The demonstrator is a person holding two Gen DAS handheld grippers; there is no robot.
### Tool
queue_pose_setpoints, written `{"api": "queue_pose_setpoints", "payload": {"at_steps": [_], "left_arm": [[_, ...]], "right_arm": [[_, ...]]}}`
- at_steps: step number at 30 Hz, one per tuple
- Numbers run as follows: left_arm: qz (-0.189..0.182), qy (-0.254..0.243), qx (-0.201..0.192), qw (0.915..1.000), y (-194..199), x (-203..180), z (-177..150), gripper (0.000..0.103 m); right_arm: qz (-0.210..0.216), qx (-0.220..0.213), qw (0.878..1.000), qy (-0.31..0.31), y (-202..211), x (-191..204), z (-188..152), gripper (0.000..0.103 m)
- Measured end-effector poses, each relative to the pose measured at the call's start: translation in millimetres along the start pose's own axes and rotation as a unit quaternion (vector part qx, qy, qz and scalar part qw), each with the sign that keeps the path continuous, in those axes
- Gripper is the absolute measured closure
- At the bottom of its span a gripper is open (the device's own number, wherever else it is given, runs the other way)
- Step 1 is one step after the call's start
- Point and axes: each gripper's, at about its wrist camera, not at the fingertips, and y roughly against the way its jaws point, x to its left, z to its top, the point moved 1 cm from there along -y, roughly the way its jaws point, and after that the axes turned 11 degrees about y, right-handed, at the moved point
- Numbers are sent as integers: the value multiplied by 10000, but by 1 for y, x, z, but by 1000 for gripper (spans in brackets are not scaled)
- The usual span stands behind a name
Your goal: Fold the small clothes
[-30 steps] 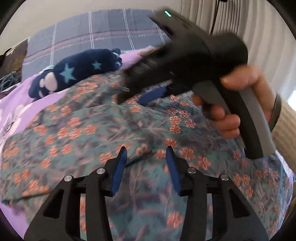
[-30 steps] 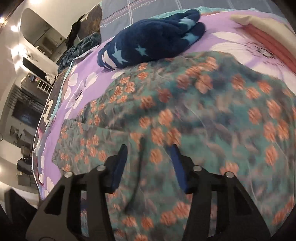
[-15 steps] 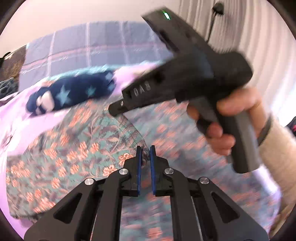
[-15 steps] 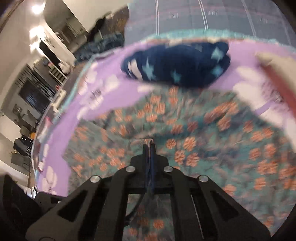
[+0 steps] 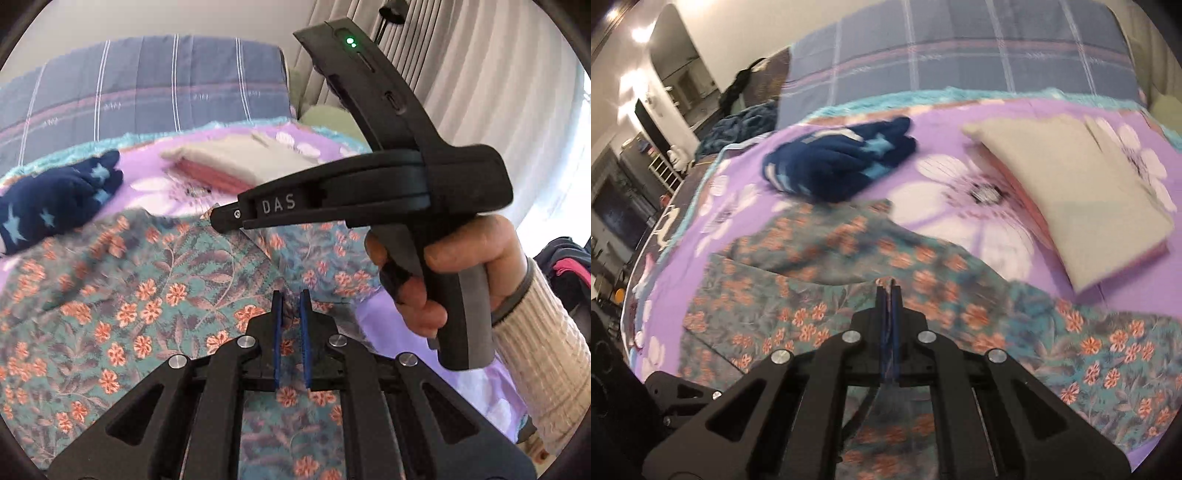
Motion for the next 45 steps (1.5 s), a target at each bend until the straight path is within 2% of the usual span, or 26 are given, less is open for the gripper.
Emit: {"api": "queue_pose_setpoints", "payload": {"at_steps": [1,2,3,4,5,6,9,12,13,16,17,18,20,22,23,24,26,27,30,34,36,37,40,42,44,45], "left_arm": [[-2,21,40,10000,-6,4,1,94],[-18,73,77,9999,-12,10,1,87],[-12,172,163,9997,-17,15,-3,67],[69,258,222,9994,-19,18,-7,58],[149,293,225,9992,-16,22,-9,51],[182,265,214,9993,-13,25,-11,51],[466,-21,11,9989,19,30,-25,42],[990,-83,-296,9946,62,56,-41,39],[1292,-25,-408,9908,80,72,-47,38],[2162,369,-676,9733,129,121,-66,34],[2355,524,-711,9679,139,136,-70,31],[2654,777,-736,9582,158,160,-82,30],[3069,1147,-615,9428,178,190,-98,30],[3305,1371,-470,9326,182,218,-109,30],[3551,1434,-350,9231,179,232,-115,30],[3982,1547,-173,9040,177,249,-124,23],[3724,2192,-346,9012,186,272,-125,22],[3705,2406,-449,8960,192,276,-124,22],[3806,2200,-555,8965,194,259,-121,29],[3446,2086,-1043,9093,211,223,-108,30],[3248,1912,-1301,9171,218,197,-99,30],[3110,1703,-1393,9246,219,177,-91,30],[2862,1166,-1398,9407,199,145,-72,30],[2700,938,-1341,9488,180,133,-62,30],[2275,868,-1193,9625,149,126,-51,30],[2157,900,-1132,9657,141,124,-49,30]], "right_arm": [[16,14,10000,-61,-2,-5,-5,100],[30,25,9999,-129,-8,-7,-8,100],[-121,6,9997,-193,-12,-13,-13,97],[-270,-5,9994,-222,-13,-14,-16,93],[-373,-8,9990,-259,-12,-17,-18,76],[-361,-65,9988,-324,-9,-20,-22,64],[-197,-224,9990,-329,6,-20,-34,71],[191,-296,9993,-109,21,-2,-51,76],[304,-289,9991,-36,23,4,-55,76],[473,-112,9984,271,19,30,-74,76],[390,-19,9987,330,14,36,-80,76],[258,95,9989,379,8,39,-84,73],[-101,274,9986,449,-5,44,-93,73],[-280,264,9982,450,-7,48,-92,73],[-370,291,9980,422,-6,50,-89,73],[-426,310,9979,389,-5,52,-88,73],[-520,325,9976,306,-2,55,-86,71],[-530,319,9978,252,4,54,-87,70],[-550,138,9984,62,30,48,-97,64],[-766,-378,9943,-632,81,6,-115,62],[-980,-650,9853,-1240,111,-33,-129,62],[-1044,-732,9809,-1467,121,-47,-135,62],[-1354,-1137,9534,-2443,163,-107,-164,62],[-1529,-1430,9273,-3102,189,-145,-188,61],[-1612,-1608,9032,-3638,205,-176,-210,61],[-1677,-1668,8864,-3979,212,-194,-225,61]]}}
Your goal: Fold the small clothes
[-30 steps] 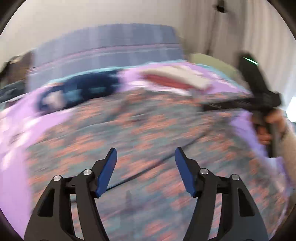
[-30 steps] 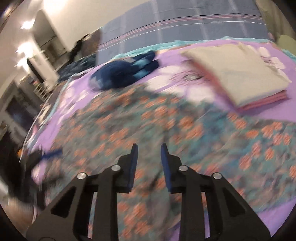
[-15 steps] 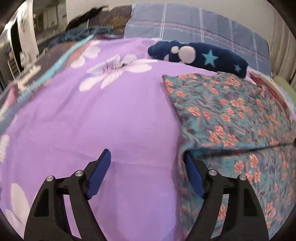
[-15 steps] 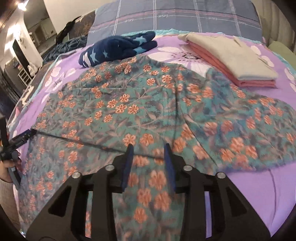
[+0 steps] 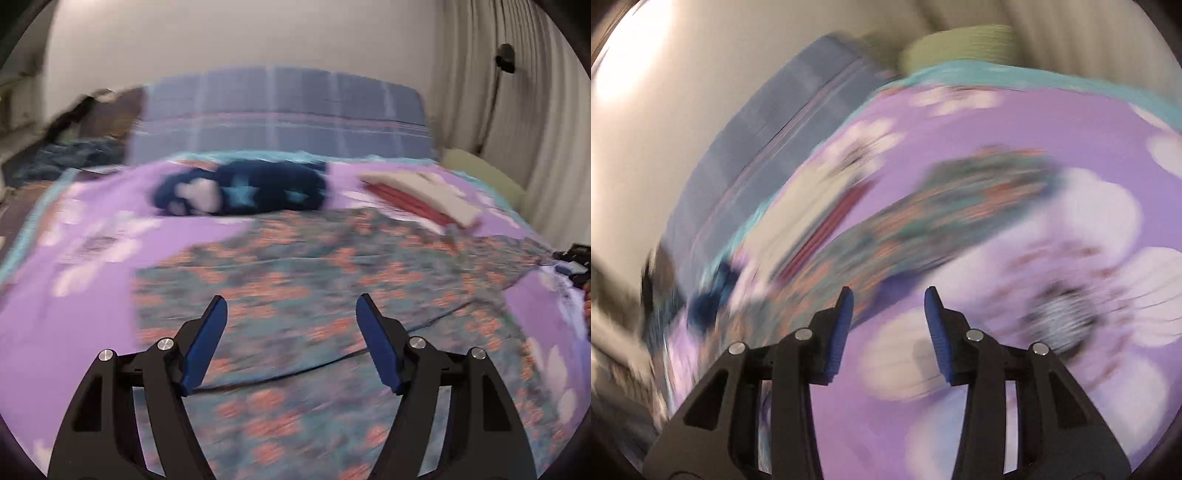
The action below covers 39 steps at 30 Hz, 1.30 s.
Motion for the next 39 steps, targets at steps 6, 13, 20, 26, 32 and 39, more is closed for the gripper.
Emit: {"api": "queue_pose_setpoints", "payload": {"at_steps": [6,13,20,26,32,39], "left_arm": [[-372,146,785,9961,-73,-27,-11,30],[76,-143,1217,9924,-103,-35,-41,25],[-49,-55,1229,9924,-100,-34,-47,24],[-175,43,1216,9924,-100,-29,-42,23],[-635,668,1236,9880,-85,-9,-36,28],[-1869,1421,1527,9600,-72,5,-33,39]], "right_arm": [[347,-232,9921,-1184,-12,-69,18,60],[32,-261,9931,-1147,-43,-63,45,97],[1238,-508,9883,-737,-26,9,52,98],[2830,-176,9529,1080,-12,188,15,98],[3454,824,8913,2818,-47,325,-97,95],[2630,2070,8648,3744,-105,311,-188,79]]}}
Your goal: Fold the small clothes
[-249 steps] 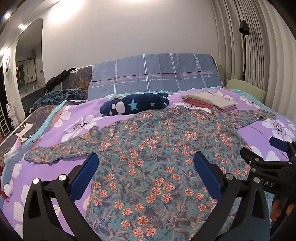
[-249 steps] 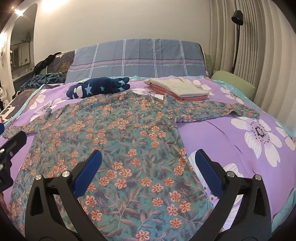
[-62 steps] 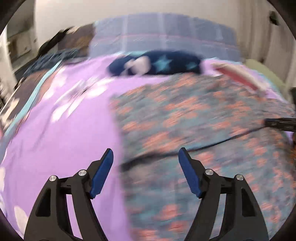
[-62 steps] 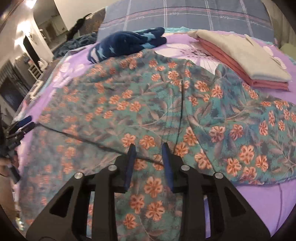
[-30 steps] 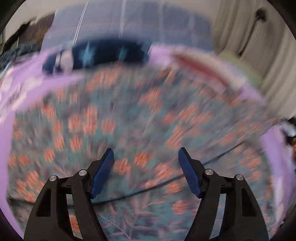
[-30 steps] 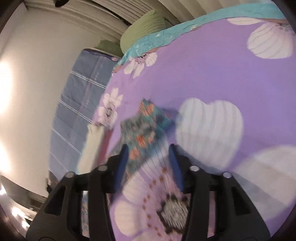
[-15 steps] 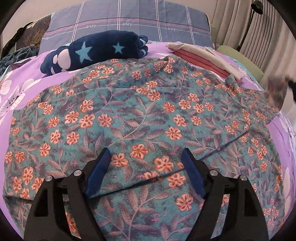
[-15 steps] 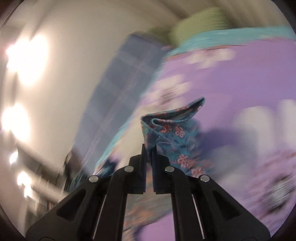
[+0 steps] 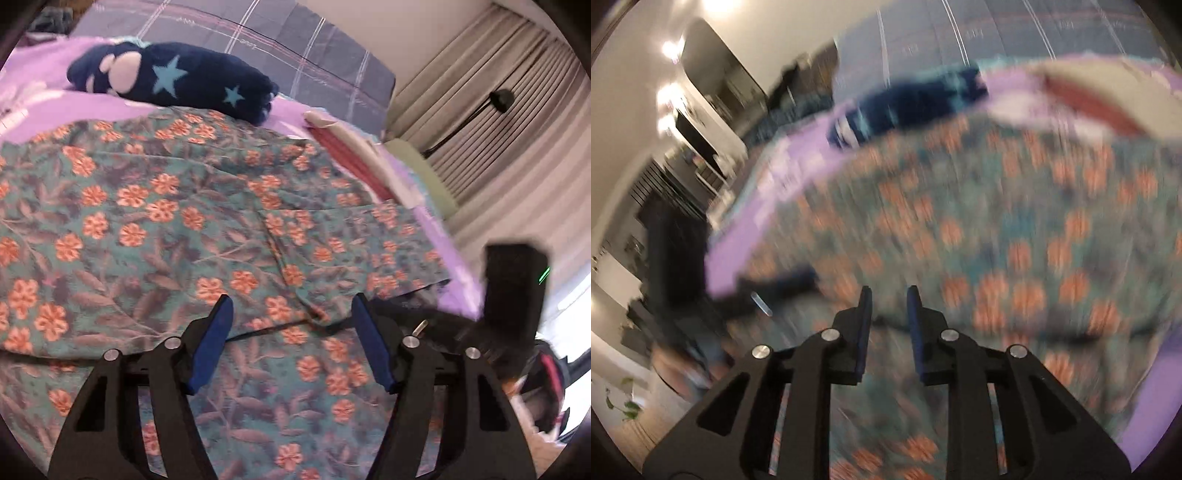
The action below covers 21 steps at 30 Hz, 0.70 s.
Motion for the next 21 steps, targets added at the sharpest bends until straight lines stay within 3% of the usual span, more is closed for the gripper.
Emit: {"api": "queue_pose_setpoints", "payload": {"at_steps": [4,7,10,11,12,13,16,21], "left_arm": [[-140,26,187,9997,-16,-9,3,41],[-107,-24,416,9991,-36,-19,6,52],[217,-7,545,9983,-60,-23,14,68],[253,25,546,9982,-64,-23,17,79],[299,26,546,9981,-70,-25,20,98],[329,14,536,9980,-72,-27,22,101],[308,-225,296,9988,-64,-48,31,102],[-42,-1014,-430,9939,-7,-108,48,102]], "right_arm": [[-358,-103,9992,173,16,3,-17,73],[-711,-189,9966,361,26,5,-18,65],[-929,-145,9944,476,29,11,-32,64],[-955,-156,9940,511,32,12,-35,64],[-1015,-198,9931,547,32,10,-36,64],[-1050,-225,9927,542,36,9,-39,64],[-1090,-259,9931,351,37,0,-39,65],[-1204,-318,9913,431,37,-1,-29,65]]}}
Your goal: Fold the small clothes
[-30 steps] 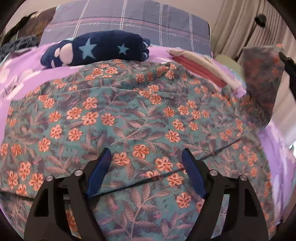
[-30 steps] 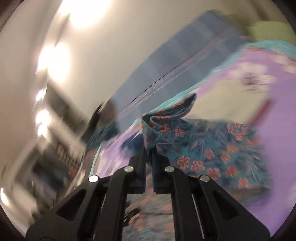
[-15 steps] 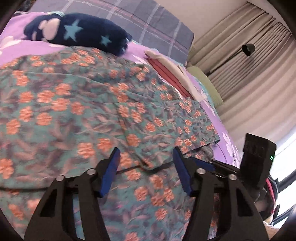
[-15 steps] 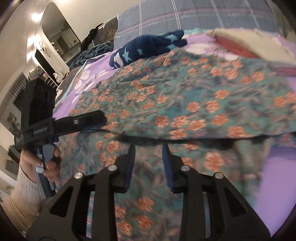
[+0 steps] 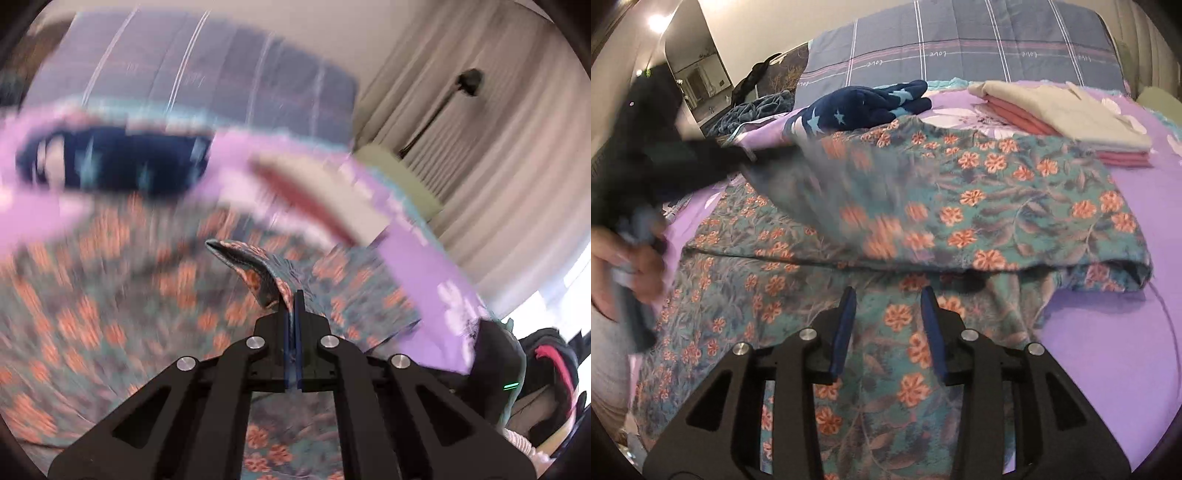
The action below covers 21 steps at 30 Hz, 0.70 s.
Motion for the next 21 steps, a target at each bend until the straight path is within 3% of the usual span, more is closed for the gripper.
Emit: {"api": "queue_pose_setpoints", "payload": {"at_steps": [5,8,9,13,15,21], "left_arm": [[28,-591,-551,9967,45,-33,26,102],[328,-807,-789,9931,67,-27,28,102],[496,-843,-832,9917,73,-17,26,102],[1023,-519,-807,9901,91,33,20,102],[1195,-155,-748,9899,97,67,17,102],[1709,319,-595,9830,106,130,0,102]], "right_arm": [[23,-131,9999,-29,-9,-1,17,66],[-425,105,9986,-280,-22,-14,17,66],[-391,169,9981,-434,-26,-20,13,70],[-429,110,9986,-301,-21,-17,8,69],[-458,142,9986,-232,-22,-12,7,63],[-617,168,9979,-82,-21,-2,5,53]]}}
